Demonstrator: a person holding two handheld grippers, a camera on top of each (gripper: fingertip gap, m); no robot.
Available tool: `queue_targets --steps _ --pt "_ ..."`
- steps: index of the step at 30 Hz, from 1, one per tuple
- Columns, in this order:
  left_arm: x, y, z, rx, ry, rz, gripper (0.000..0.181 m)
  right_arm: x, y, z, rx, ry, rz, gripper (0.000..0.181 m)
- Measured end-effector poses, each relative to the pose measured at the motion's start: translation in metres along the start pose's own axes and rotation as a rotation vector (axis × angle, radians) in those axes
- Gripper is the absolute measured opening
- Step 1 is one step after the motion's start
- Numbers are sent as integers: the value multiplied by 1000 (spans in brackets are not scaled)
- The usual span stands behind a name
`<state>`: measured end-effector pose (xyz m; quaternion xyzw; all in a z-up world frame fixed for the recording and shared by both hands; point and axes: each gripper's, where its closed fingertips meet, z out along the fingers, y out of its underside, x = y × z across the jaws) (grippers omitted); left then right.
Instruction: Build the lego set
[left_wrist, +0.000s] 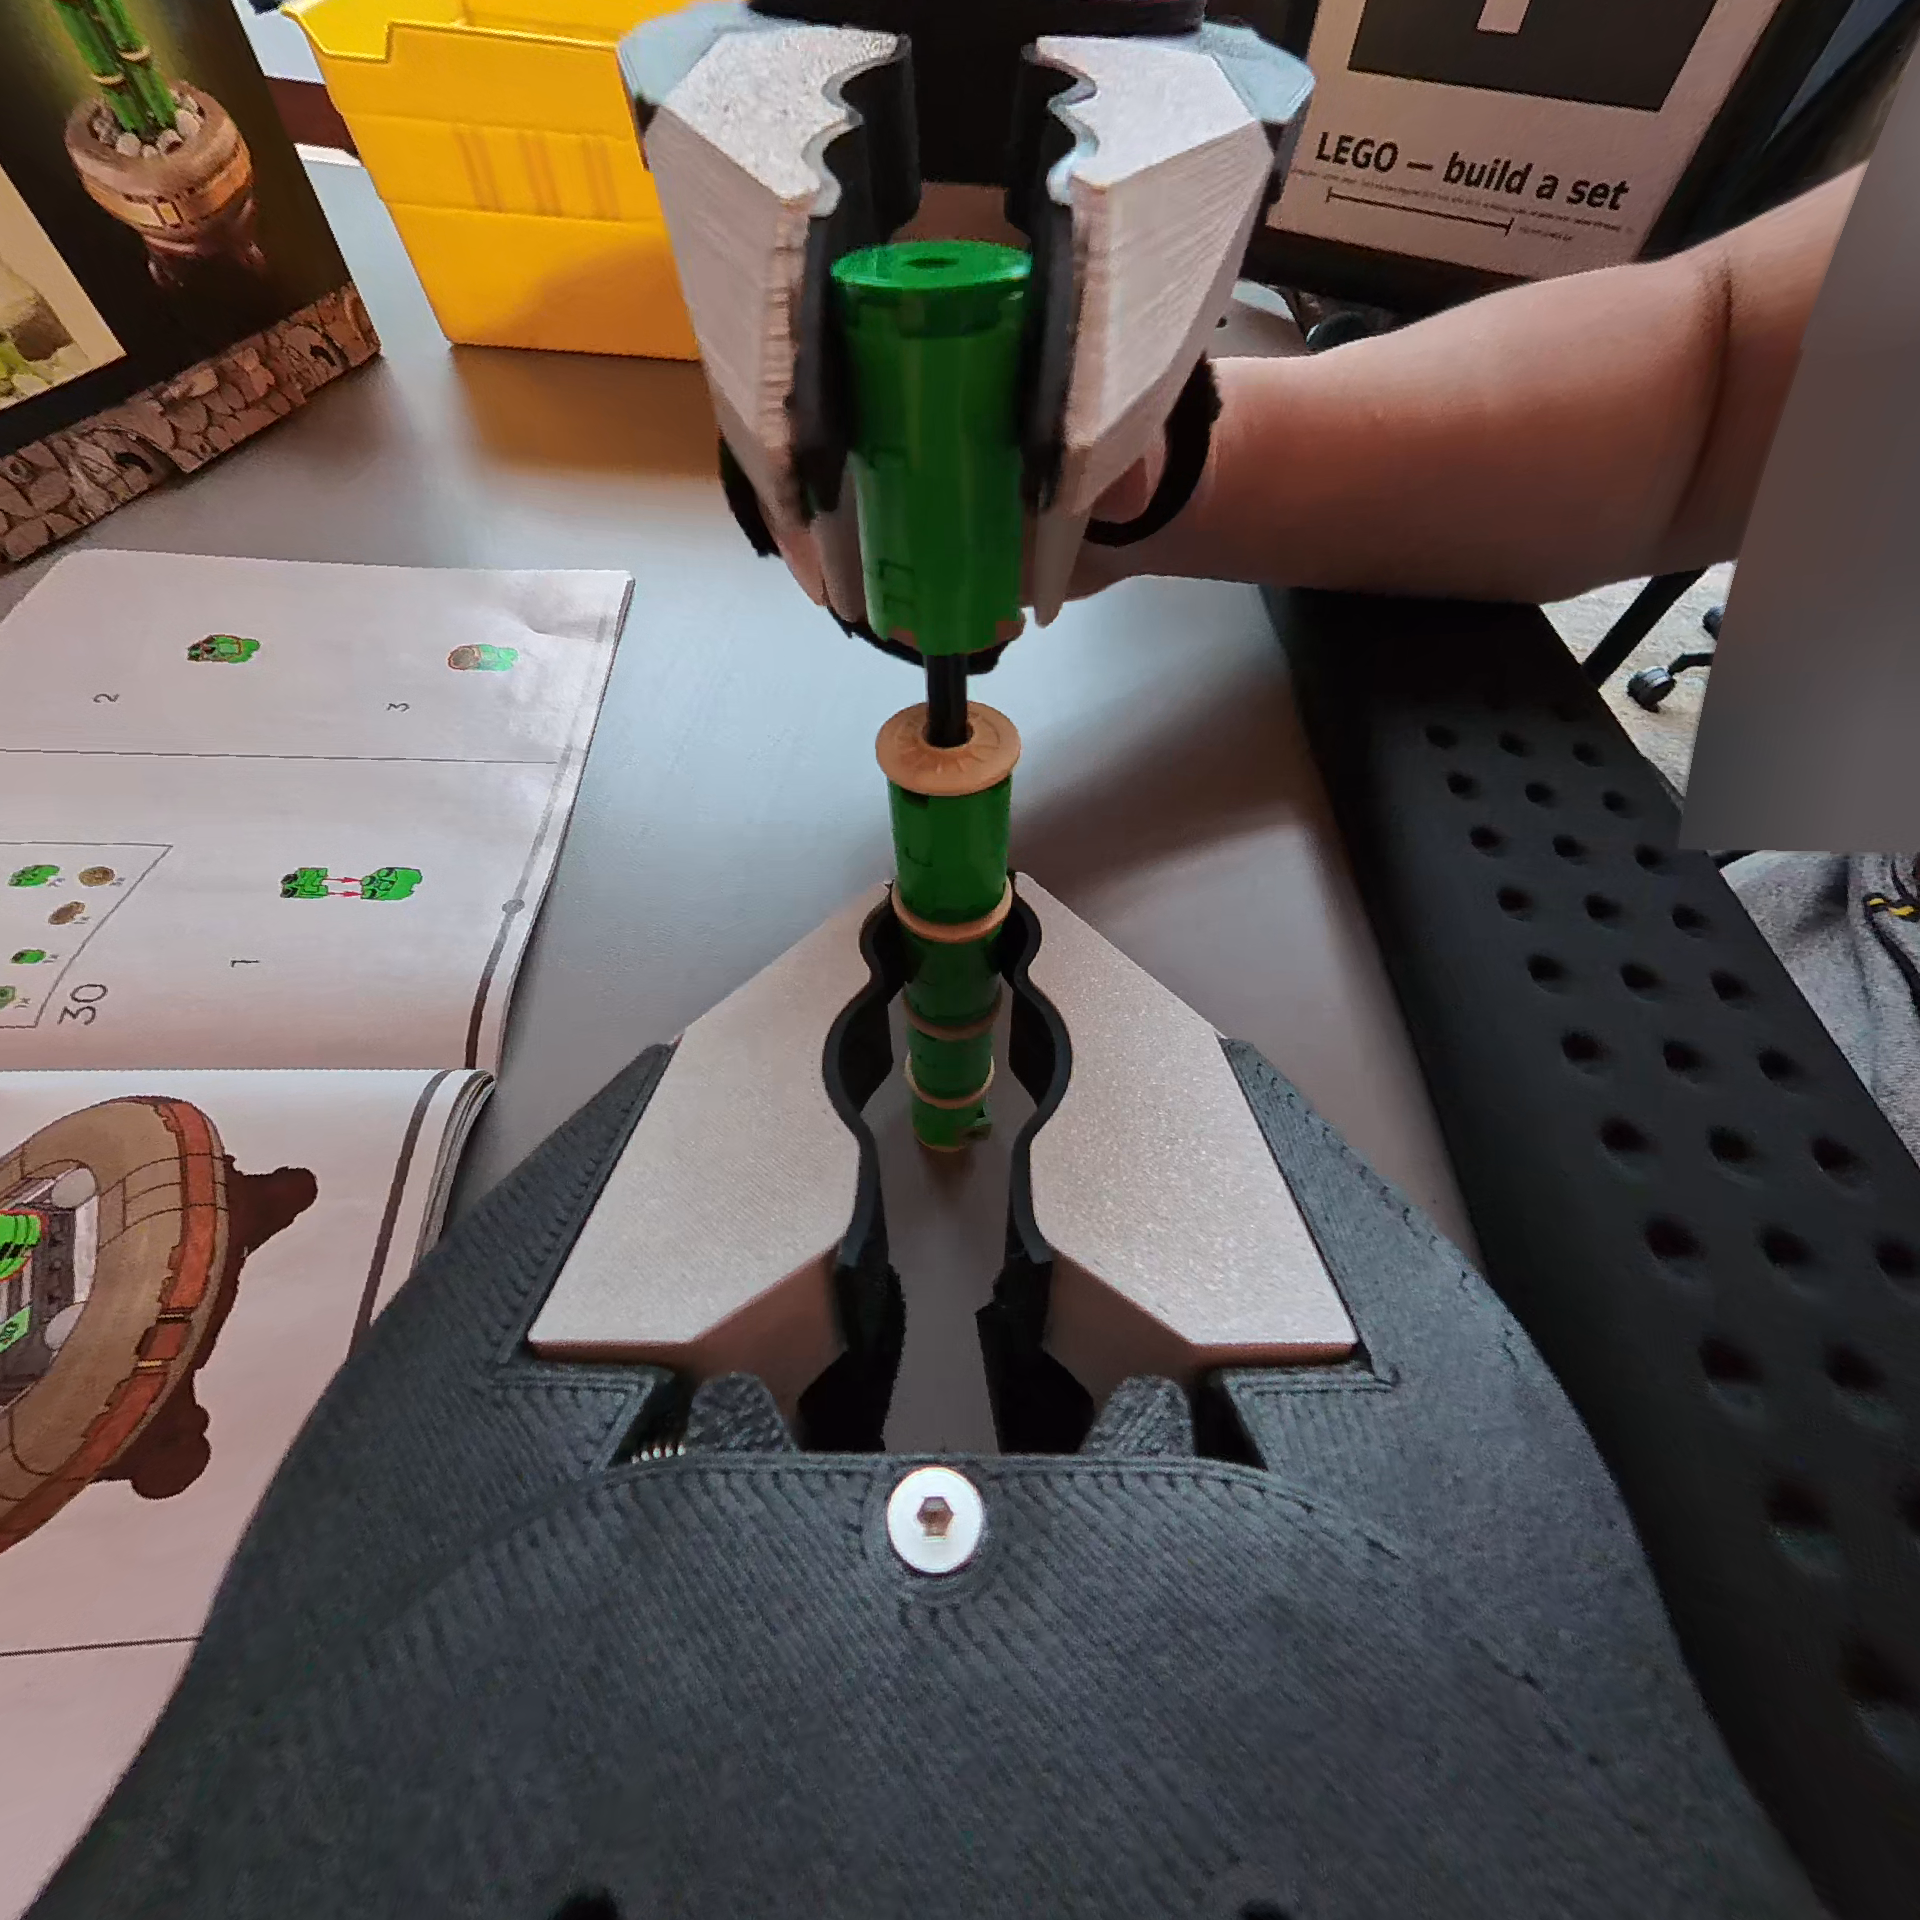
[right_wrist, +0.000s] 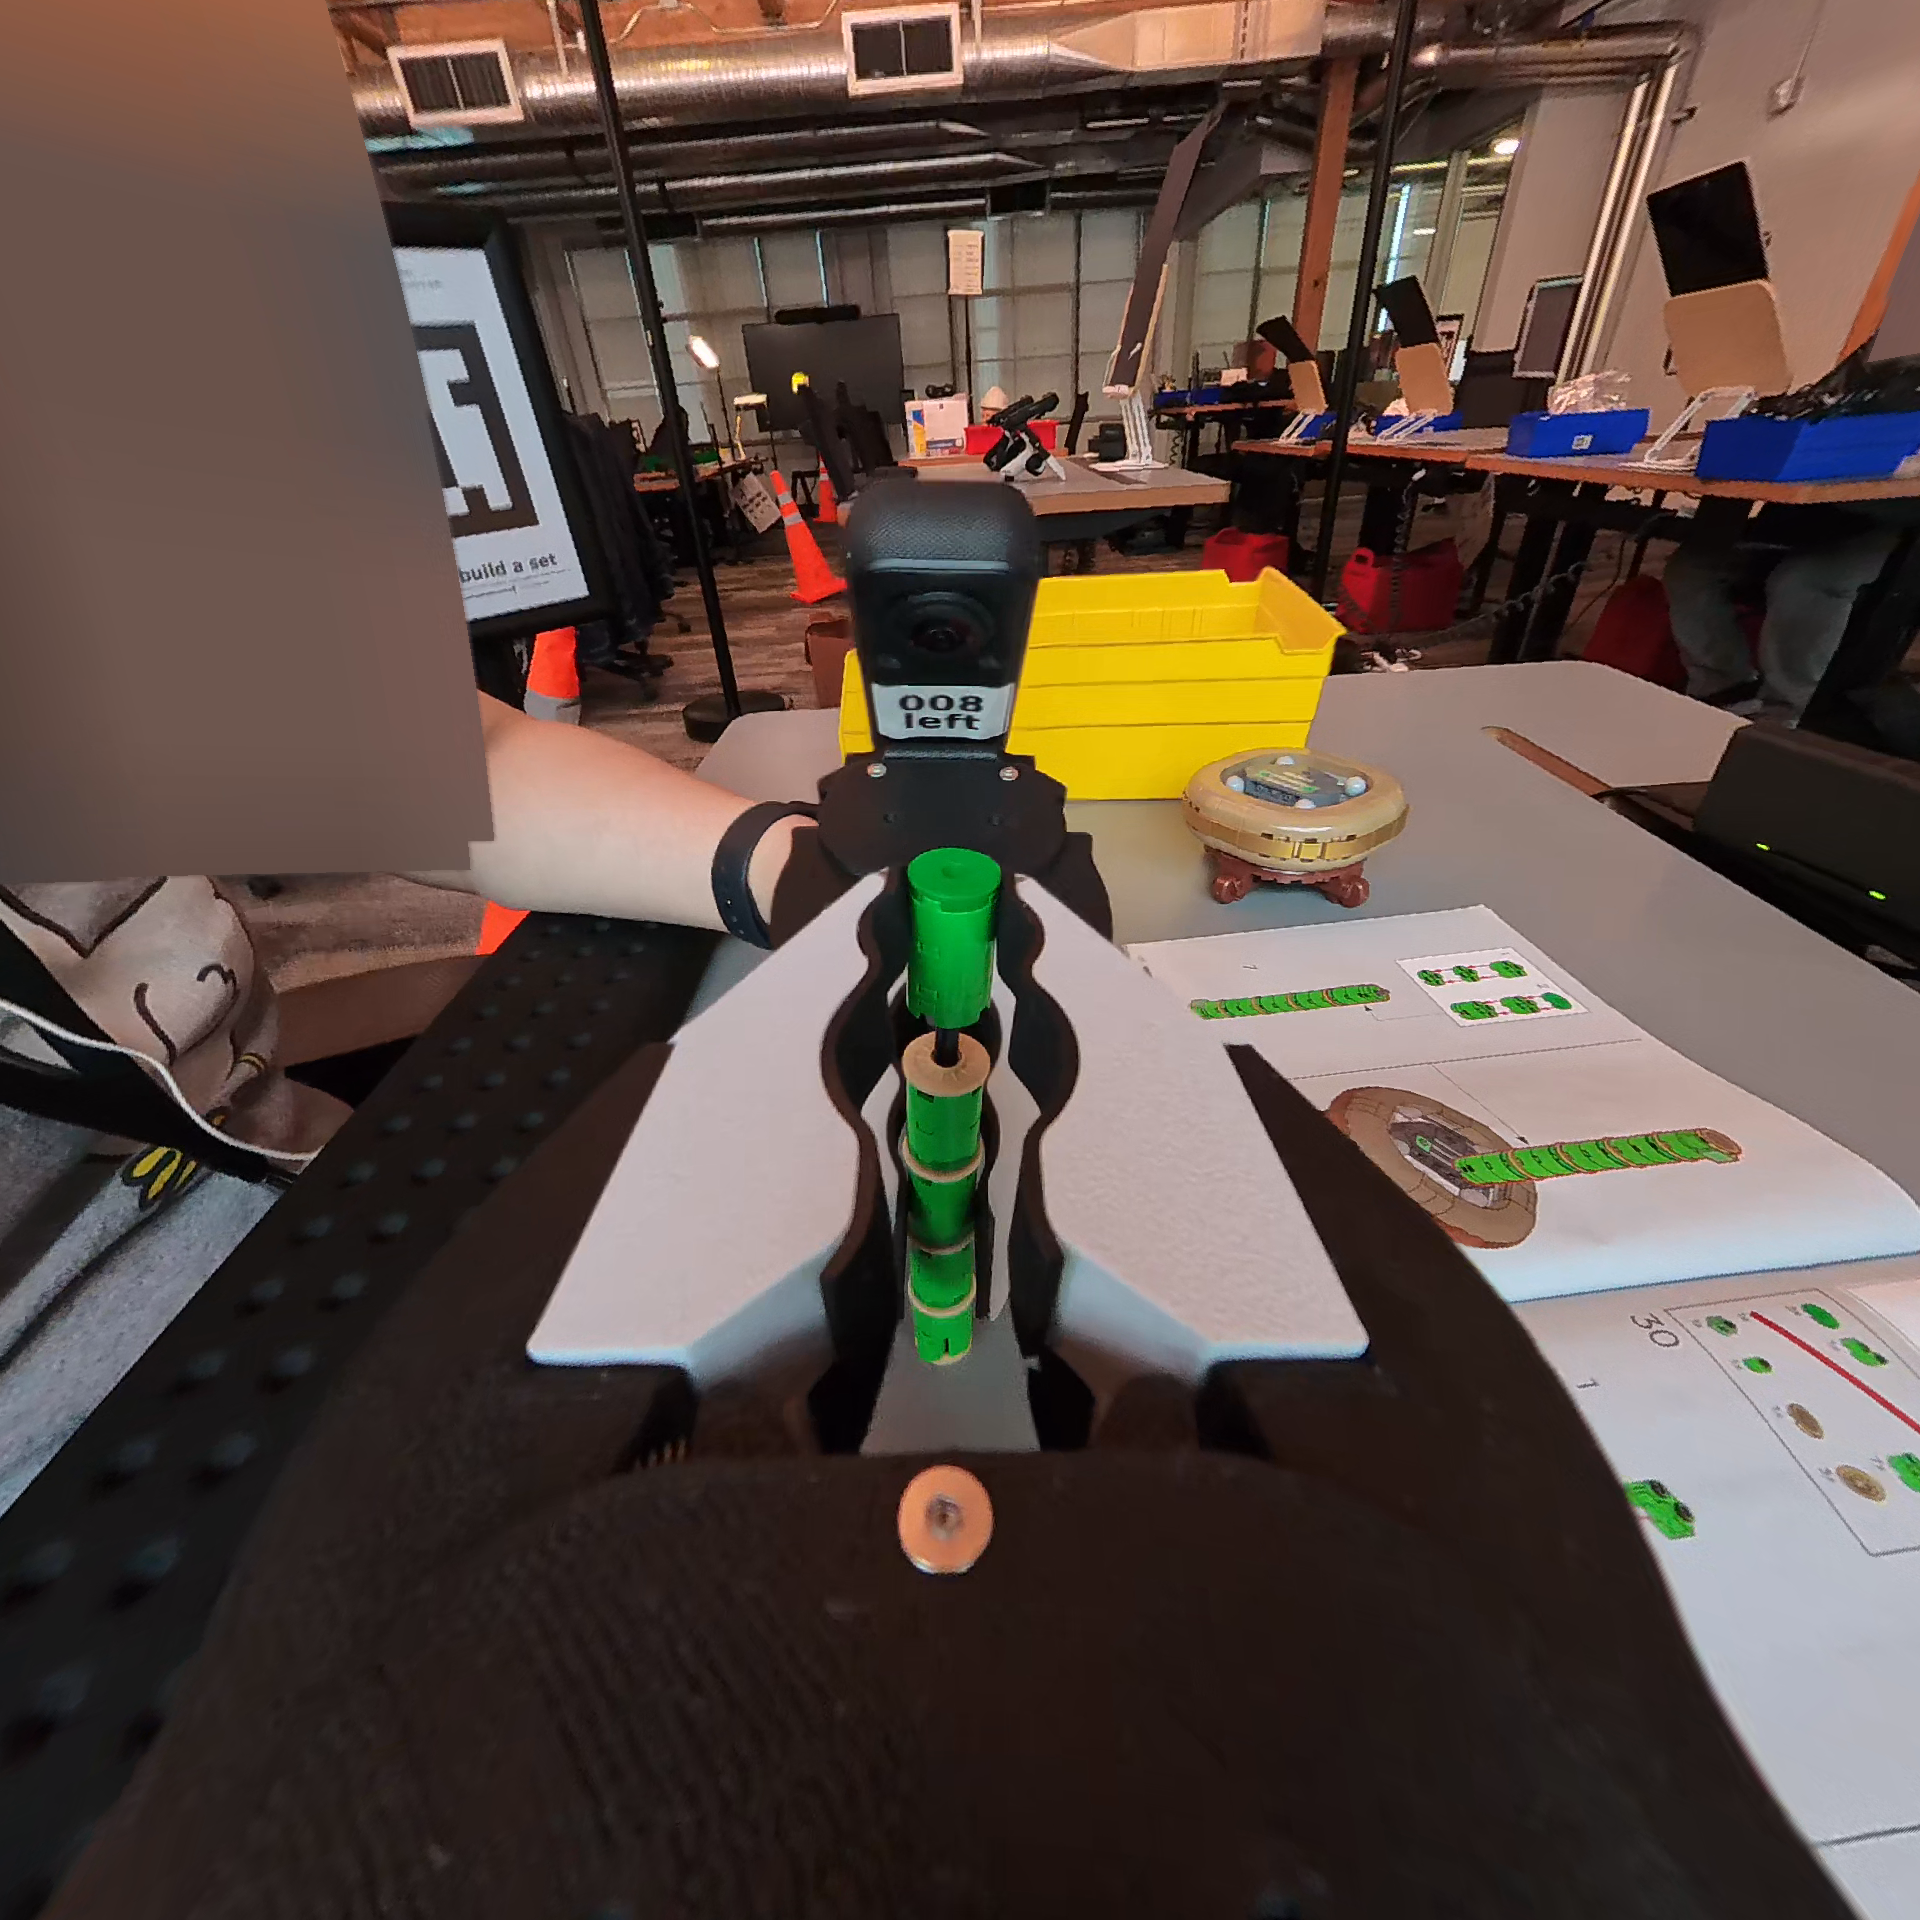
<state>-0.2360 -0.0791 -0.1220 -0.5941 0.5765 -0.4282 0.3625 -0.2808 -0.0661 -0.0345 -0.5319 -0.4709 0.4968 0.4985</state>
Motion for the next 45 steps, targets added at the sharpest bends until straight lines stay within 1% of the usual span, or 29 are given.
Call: queue_targets --steps 3,5,7,12,14,16,20,21,26,27,29,30,33,37,40,42,45 --pt "1 0 0 -2 10 9 16 -3 0 1 -30 -4 -28 16" --pt "2 0 0 -3 13 11 16 -4 8 3 -79 -8 -28 22" --pt "2 0 -1 -3 16 11 16 -4 13 7 -103 -1 -34 15" --pt "1 3 -8 -19 24 36 16 -3 8 11 -49 -9 21 15" --pt "2 4 -9 -13 42 25 16 0 3 11 -18 3 40 24" --pt "2 4 -9 -5 52 22 16 3 1 9 -13 16 39 27" --pt "3 4 -10 -5 60 33 16 0 6 8 -33 -10 45 24" --pt "4 4 -10 -5 63 42 16 -4 7 9 -41 -36 43 16" --pt "8 5 -11 -8 73 61 16 -10 8 10 -44 -69 29 15" --pt "8 6 -11 -12 74 53 17 -9 7 9 -39 -66 34 15" --pt "7 7 -13 -18 70 34 33 -7 7 8 -33 -56 33 15" --pt "7 5 -14 -11 72 29 36 -6 7 7 -31 -49 30 15" --pt "8 -8 -22 44 67 23 42 -5 7 7 -31 -42 15 15" --pt "4 -27 -35 126 17 46 35 -7 8 8 -48 -41 4 16" --pt "7 -40 -41 191 19 44 24 -10 3 9 -28 -52 22 23" --pt "7 -43 -43 207 13 47 19 -10 -3 8 -1 -51 25 23" --pt "8 -45 -44 210 13 60 16 -10 -6 5 0 -54 18 16"
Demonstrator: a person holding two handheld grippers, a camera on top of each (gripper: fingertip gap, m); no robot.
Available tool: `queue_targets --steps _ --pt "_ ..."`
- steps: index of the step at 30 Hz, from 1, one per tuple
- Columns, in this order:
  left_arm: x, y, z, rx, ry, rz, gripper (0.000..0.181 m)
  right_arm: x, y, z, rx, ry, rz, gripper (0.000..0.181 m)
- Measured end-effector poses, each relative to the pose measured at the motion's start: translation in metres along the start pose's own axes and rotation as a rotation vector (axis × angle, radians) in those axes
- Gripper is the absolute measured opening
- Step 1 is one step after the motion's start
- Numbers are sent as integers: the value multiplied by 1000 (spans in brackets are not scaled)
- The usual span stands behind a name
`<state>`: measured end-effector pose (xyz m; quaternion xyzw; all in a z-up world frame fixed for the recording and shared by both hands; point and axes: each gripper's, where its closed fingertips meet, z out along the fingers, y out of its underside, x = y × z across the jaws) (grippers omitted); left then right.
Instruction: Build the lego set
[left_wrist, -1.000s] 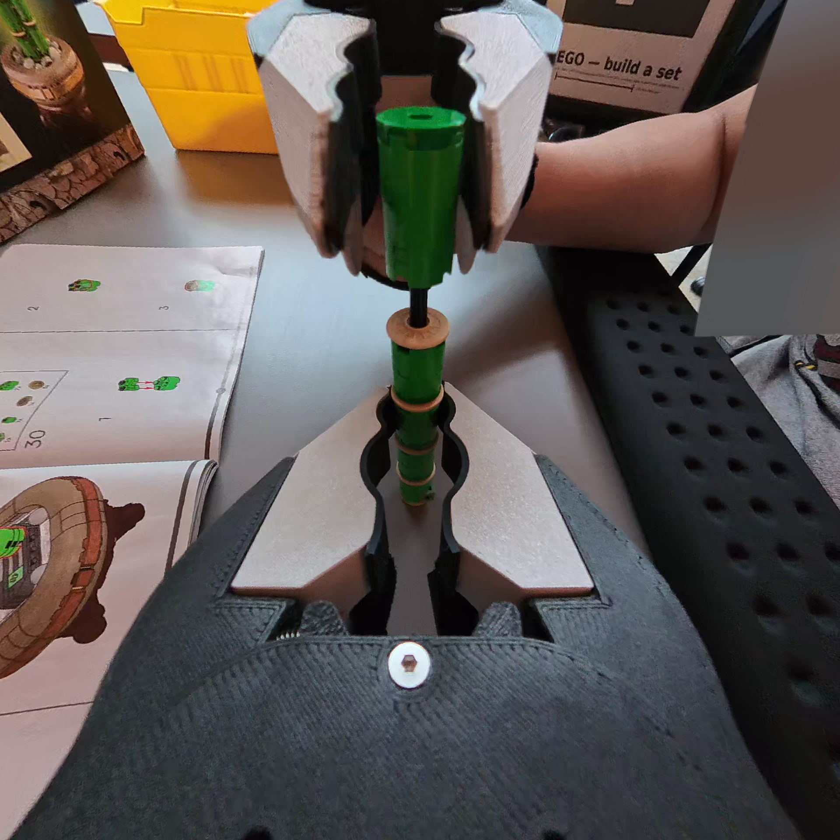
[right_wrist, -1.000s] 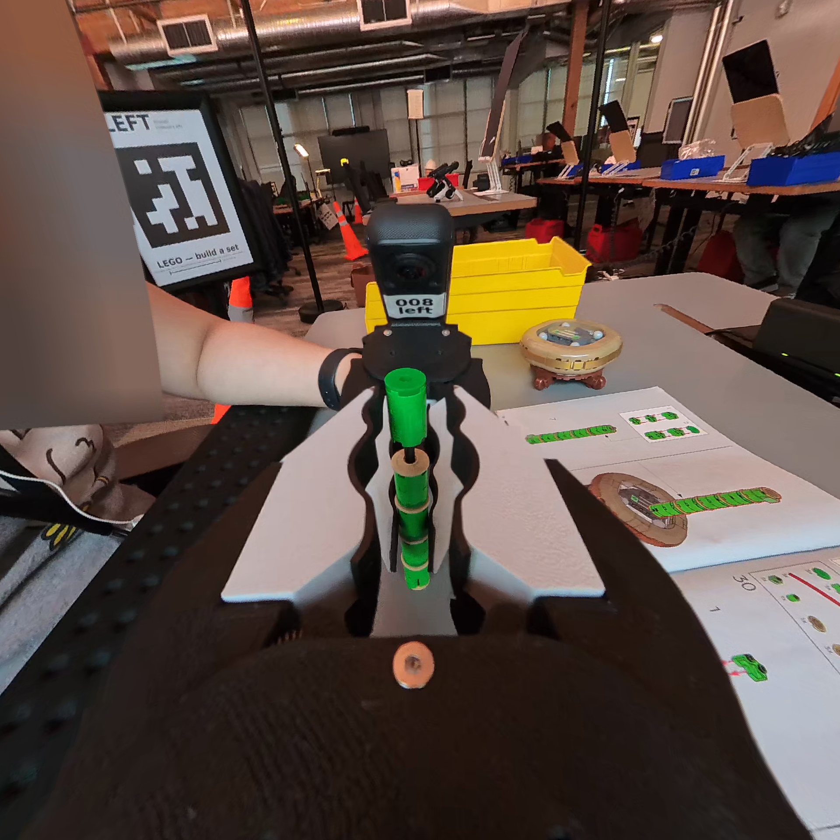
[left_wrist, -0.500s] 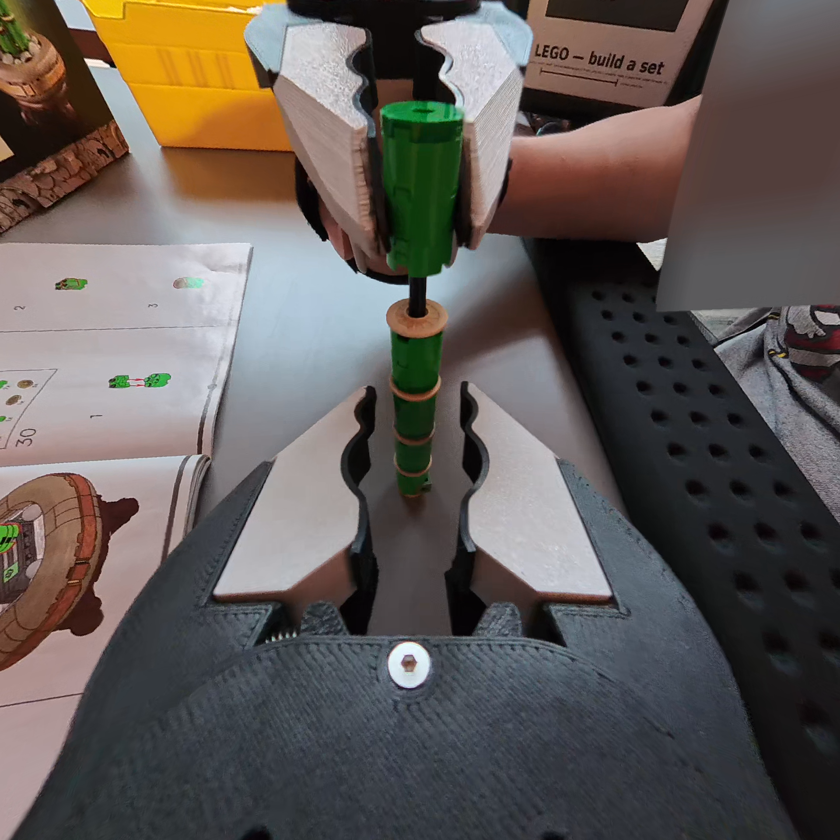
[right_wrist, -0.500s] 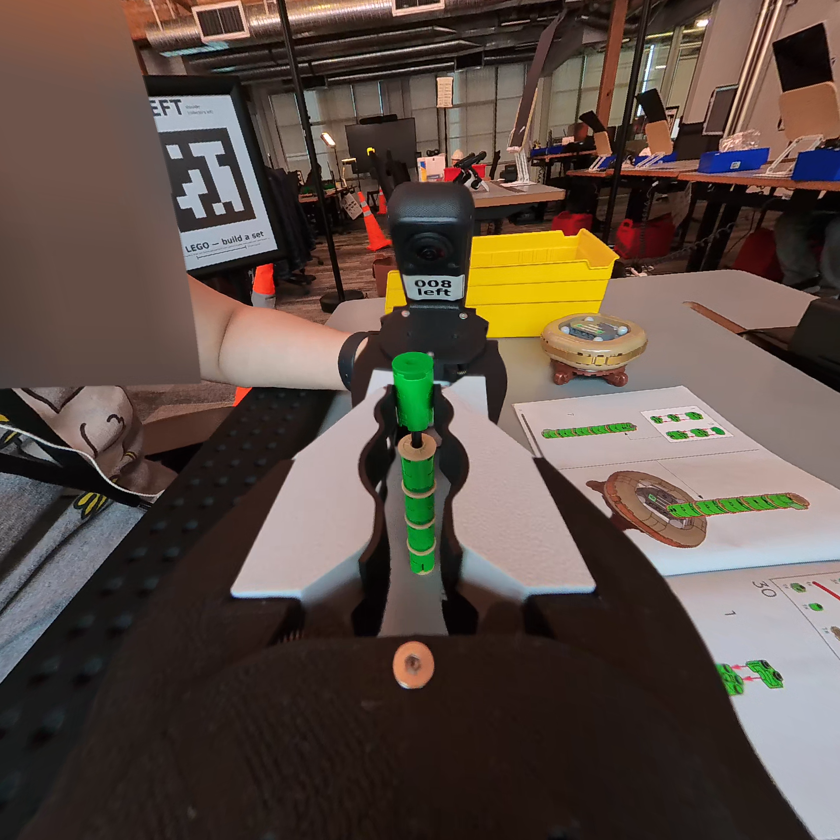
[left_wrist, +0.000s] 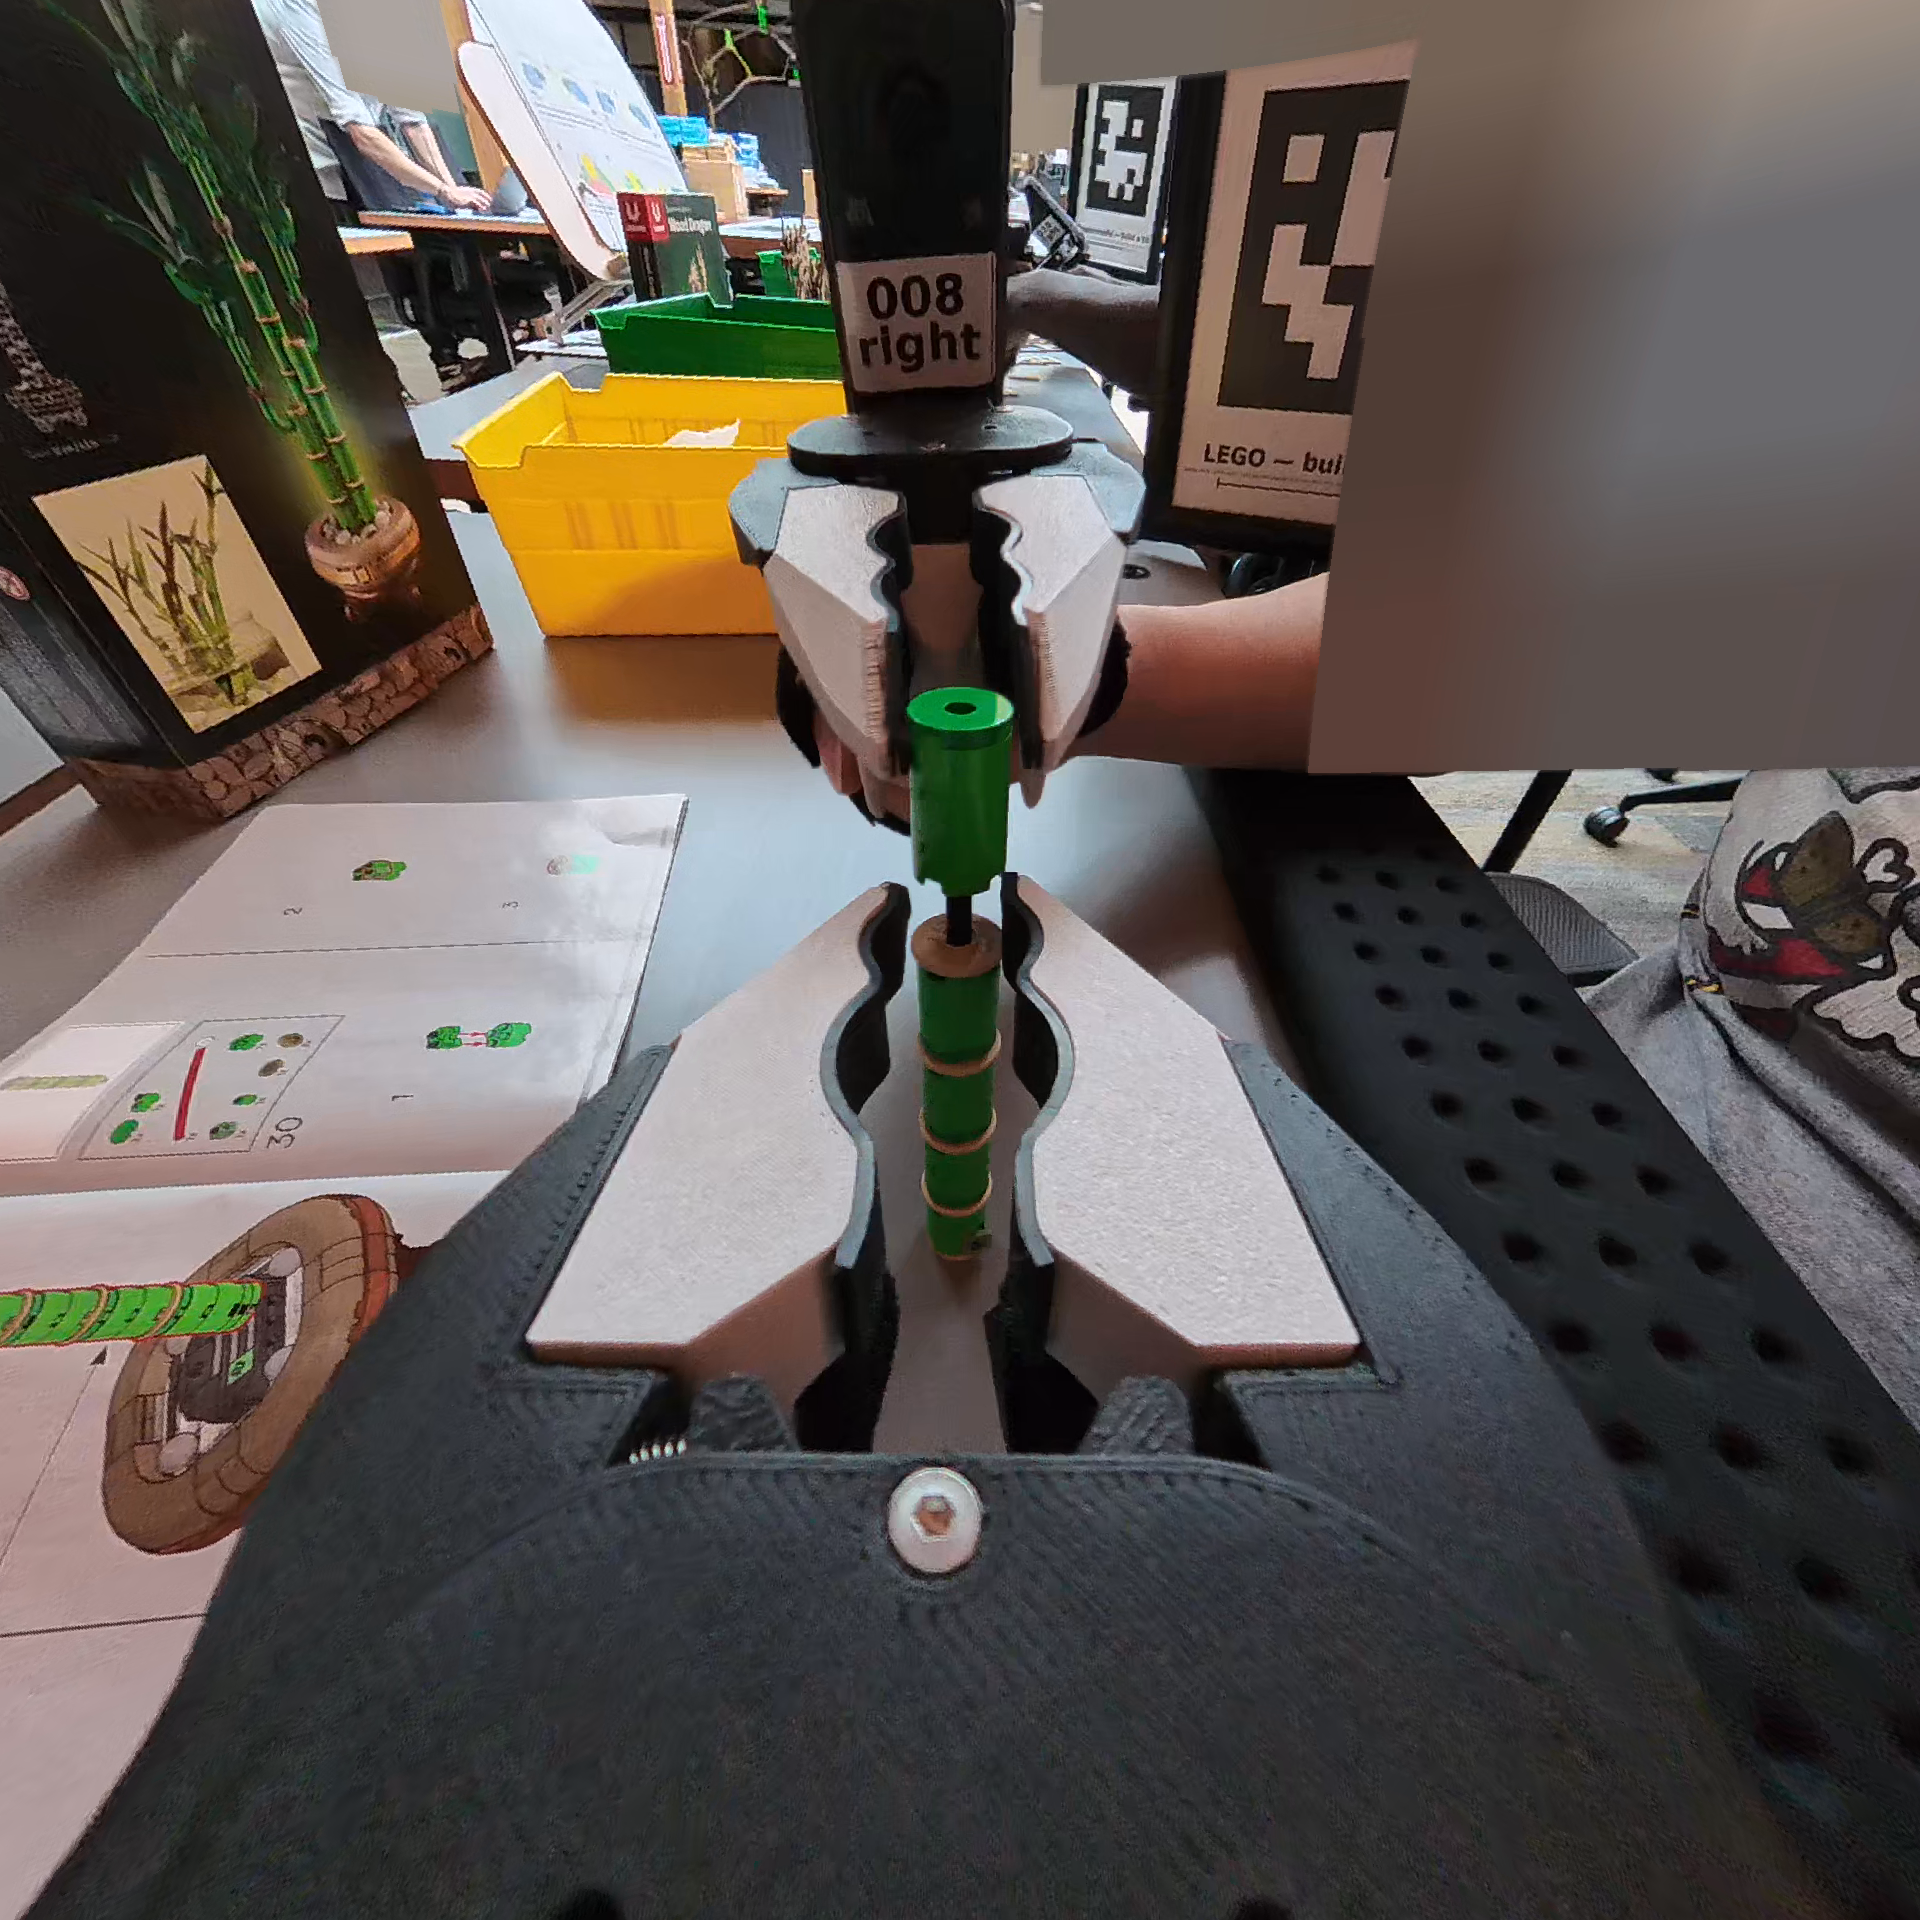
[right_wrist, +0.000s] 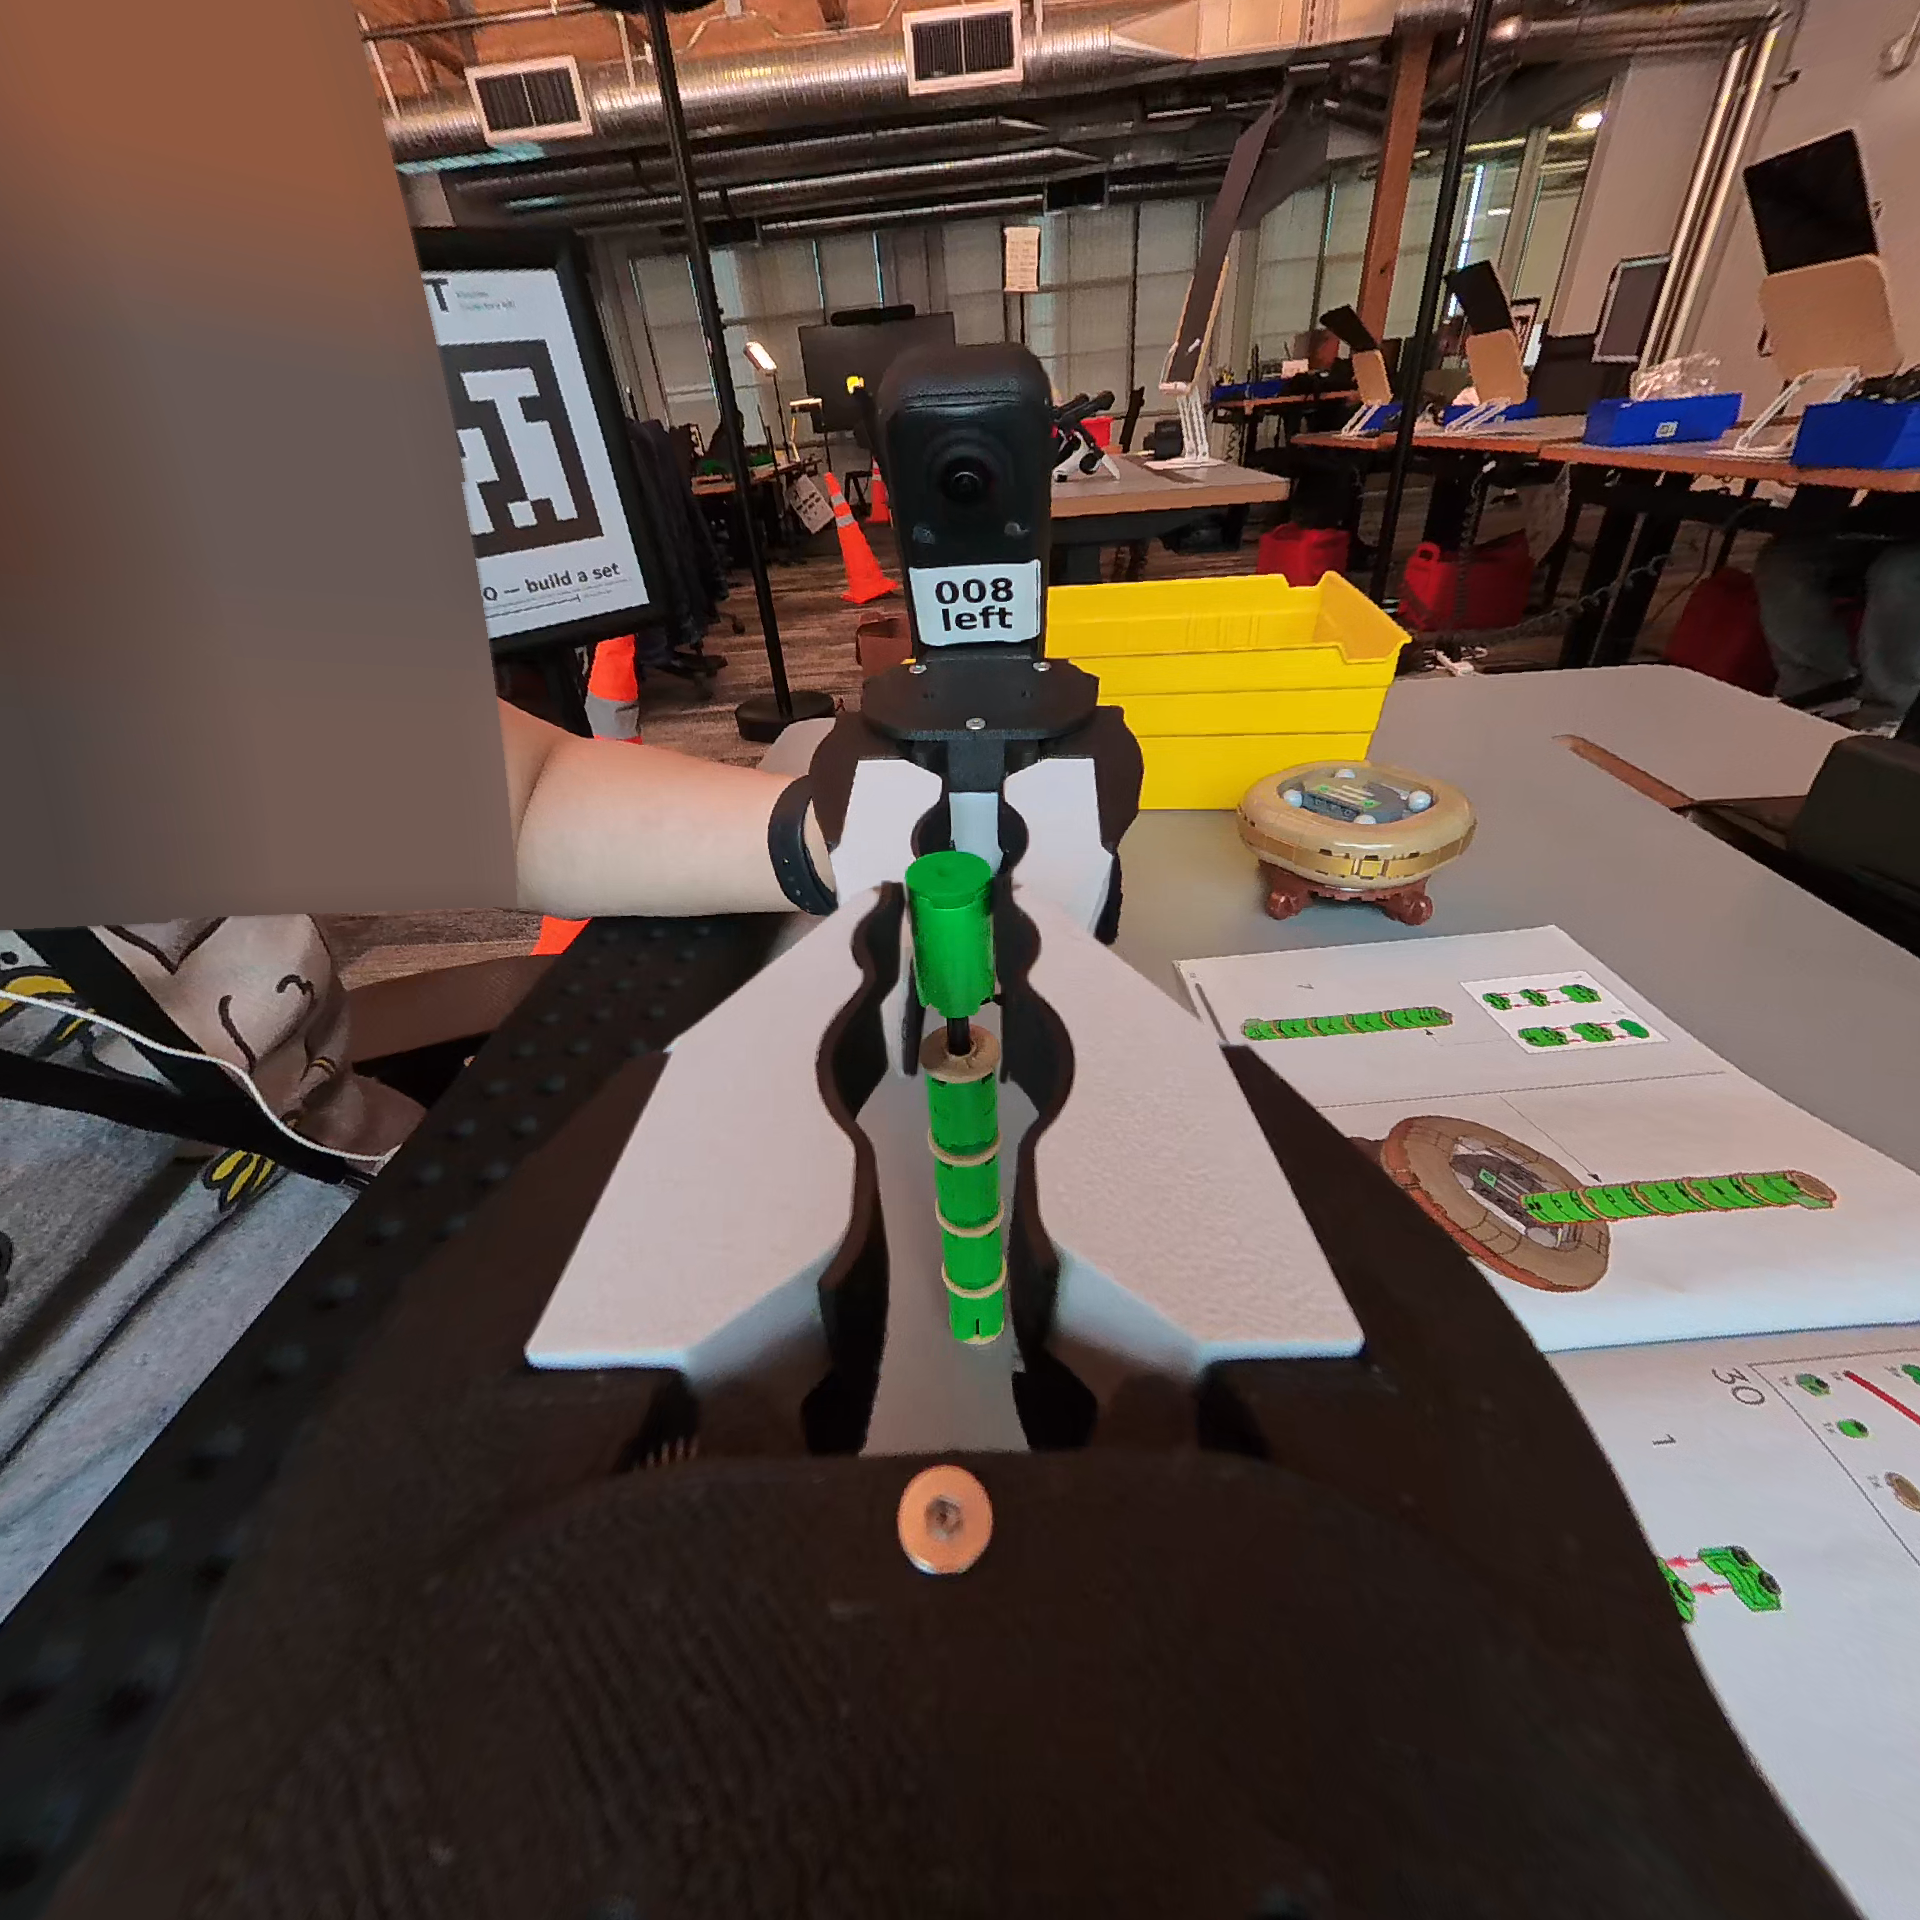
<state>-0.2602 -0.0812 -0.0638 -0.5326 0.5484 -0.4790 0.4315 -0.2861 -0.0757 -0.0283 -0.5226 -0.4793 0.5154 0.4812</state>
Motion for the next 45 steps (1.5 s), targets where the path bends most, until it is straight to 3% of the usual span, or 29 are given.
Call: queue_targets --steps 6,10,45 --pt "5 -13 -2 46 11 -11 21 0 0 0 -7 -7 6 14" --pt "4 -21 -4 81 -12 -21 15 -2 0 0 -15 -15 10 14" --pt "9 -19 -2 65 1 21 15 -11 3 1 -37 -35 12 16"
